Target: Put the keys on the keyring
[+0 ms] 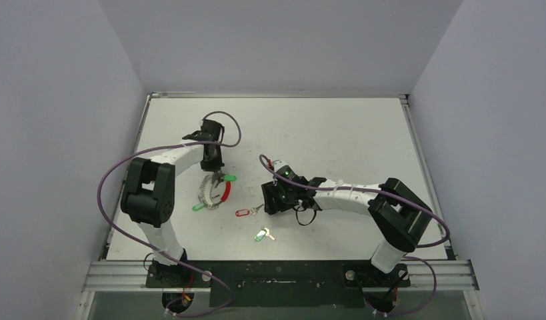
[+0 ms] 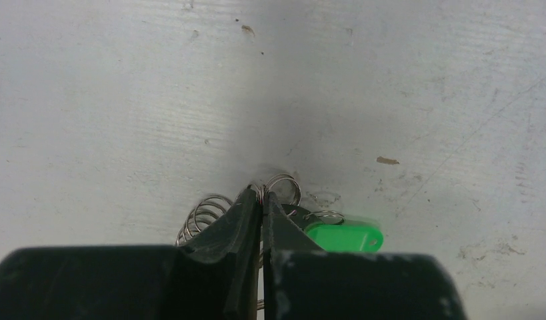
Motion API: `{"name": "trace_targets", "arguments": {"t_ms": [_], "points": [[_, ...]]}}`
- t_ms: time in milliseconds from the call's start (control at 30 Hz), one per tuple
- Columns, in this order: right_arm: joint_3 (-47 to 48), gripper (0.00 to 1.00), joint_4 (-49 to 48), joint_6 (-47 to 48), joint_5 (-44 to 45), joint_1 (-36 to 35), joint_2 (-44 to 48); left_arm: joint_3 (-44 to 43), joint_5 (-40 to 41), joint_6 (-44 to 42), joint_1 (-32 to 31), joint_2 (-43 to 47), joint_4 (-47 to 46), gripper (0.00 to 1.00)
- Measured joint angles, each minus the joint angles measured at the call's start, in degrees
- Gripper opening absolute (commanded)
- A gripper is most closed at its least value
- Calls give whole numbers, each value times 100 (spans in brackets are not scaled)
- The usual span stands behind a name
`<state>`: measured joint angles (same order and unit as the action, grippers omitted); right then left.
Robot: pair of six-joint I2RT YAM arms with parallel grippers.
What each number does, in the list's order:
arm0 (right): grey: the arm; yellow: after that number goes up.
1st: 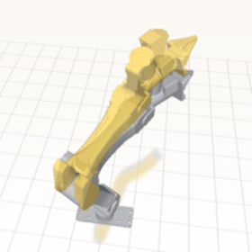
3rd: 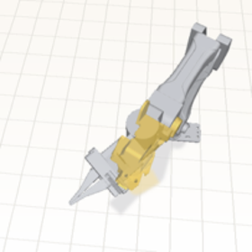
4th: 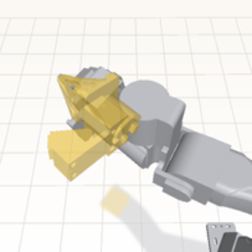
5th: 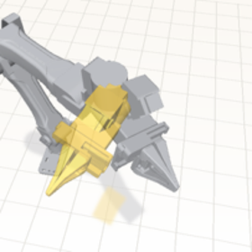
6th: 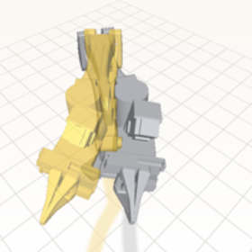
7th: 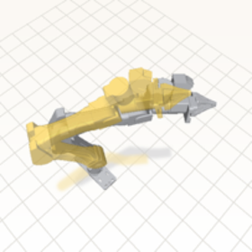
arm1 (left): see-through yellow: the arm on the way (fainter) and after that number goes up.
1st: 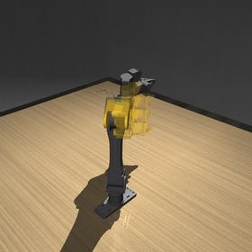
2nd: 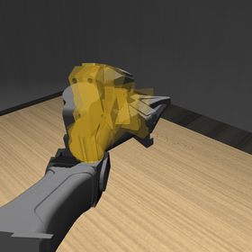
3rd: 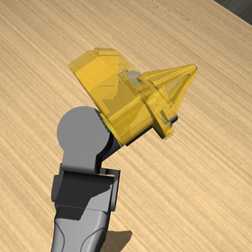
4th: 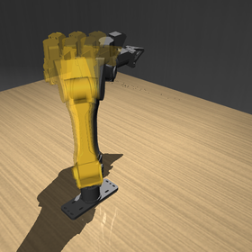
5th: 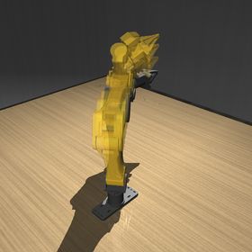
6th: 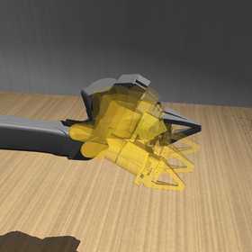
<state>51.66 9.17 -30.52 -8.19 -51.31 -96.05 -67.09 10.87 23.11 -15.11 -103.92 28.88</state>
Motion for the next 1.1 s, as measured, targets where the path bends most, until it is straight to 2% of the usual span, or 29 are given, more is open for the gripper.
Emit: {"name": "trace_targets", "arguments": {"t_ms": [300,600,900,1100], "points": [[-166,57,-109,-52,-160,313,208,-4,-610,-776,-367,262,55,0],[-835,60,-391,-326,-544,1058,667,-59,-828,-2020,-1563,385,-354,0],[-1733,64,-210,-426,-719,2426,2103,-1456,-833,-2933,-2632,-636,-586,0],[-2234,66,350,-431,-715,3447,3095,-1825,-894,-3497,-3515,-1080,-680,0]]}}
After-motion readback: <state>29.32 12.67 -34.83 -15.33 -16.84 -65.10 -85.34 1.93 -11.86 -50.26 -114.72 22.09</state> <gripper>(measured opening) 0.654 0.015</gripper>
